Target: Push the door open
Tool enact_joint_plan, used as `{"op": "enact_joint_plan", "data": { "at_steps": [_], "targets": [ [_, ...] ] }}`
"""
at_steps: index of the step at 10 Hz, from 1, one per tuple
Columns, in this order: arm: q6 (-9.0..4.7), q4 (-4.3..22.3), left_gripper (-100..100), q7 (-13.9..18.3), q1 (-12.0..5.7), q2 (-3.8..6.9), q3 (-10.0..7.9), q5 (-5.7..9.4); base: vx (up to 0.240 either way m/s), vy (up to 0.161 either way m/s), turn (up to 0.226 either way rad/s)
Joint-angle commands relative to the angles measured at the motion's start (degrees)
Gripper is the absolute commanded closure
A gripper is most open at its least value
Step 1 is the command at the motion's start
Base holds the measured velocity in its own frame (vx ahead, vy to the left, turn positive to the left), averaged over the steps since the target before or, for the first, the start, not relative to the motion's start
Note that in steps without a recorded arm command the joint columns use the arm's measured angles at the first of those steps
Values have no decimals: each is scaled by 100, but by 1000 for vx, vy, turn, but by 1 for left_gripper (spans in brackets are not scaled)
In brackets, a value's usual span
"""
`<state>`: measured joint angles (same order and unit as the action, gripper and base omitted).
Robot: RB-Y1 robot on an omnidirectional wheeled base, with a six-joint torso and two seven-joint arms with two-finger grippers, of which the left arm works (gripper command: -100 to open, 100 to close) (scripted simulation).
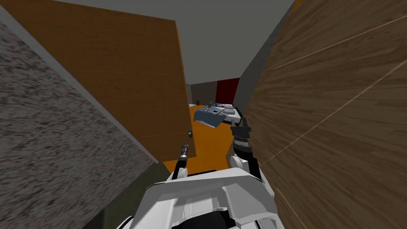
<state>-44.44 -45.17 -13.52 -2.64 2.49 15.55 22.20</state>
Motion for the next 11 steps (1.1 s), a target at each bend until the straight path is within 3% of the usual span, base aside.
{"op": "enact_joint_plan", "data": {
  "at_steps": [1, 5, 9, 10, 11],
  "targets": [
    [-47, 19, -100, 0, 8, 59, -9, 11, 110, -27, -48],
    [-134, 54, -100, 1, 21, 99, -25, 31, 198, -15, -25],
    [-214, 93, -100, 2, 29, 69, -40, 49, 219, 12, -26],
    [-214, 93, 100, 2, 29, 69, -40, 49, -17, -1, -8],
    [-214, 93, 100, 2, 29, 69, -40, 49, -30, 2, -12]
  ]
}}
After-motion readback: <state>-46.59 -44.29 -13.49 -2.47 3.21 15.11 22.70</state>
